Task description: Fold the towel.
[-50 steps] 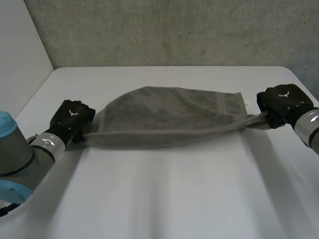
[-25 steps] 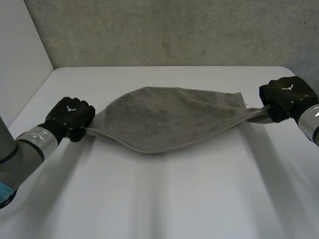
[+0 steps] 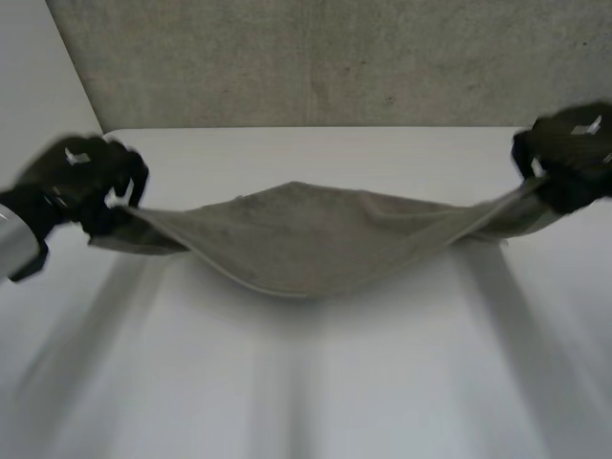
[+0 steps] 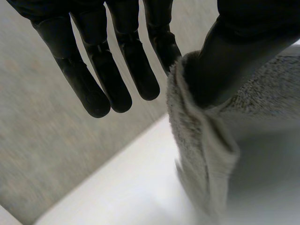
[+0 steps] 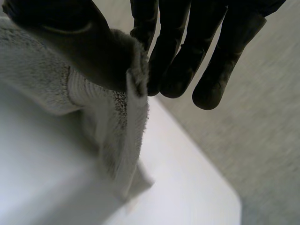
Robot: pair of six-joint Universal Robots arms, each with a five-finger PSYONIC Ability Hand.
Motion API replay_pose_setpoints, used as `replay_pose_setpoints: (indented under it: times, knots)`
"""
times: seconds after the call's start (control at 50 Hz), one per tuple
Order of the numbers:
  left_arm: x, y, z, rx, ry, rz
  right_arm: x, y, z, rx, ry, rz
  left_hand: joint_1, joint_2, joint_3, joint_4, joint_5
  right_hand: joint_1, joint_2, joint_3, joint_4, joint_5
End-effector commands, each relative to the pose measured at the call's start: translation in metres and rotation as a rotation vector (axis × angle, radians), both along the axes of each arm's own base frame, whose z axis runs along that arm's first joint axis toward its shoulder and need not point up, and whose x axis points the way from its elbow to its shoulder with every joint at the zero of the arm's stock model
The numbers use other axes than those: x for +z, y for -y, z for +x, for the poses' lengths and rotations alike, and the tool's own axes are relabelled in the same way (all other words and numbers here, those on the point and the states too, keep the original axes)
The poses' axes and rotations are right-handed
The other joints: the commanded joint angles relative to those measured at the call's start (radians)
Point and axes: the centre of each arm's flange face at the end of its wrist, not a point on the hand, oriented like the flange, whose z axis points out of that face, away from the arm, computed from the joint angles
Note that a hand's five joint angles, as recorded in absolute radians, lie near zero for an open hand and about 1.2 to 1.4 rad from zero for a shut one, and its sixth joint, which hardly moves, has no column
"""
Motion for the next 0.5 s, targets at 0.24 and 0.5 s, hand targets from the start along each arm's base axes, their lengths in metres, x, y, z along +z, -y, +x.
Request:
replay_pose_setpoints:
  times: [0.24, 0.5]
  knots:
    - [-0.076, 0.040, -0.027, 0.051, -0.017, 0.162, -0.060, 0.037, 0.004, 0.038, -0.096, 0.201, 0.039, 0.038, 0.019, 0.037, 0.030, 0.061, 0.052, 0.054, 0.050, 0.050]
    - [-0.055, 0.092, -0.067, 0.062, 0.149, -0.044, -0.053, 0.087, 0.058, 0.010, -0.221, -0.037, 0.039, 0.038, 0.019, 0.037, 0.030, 0.061, 0.052, 0.054, 0.050, 0.050]
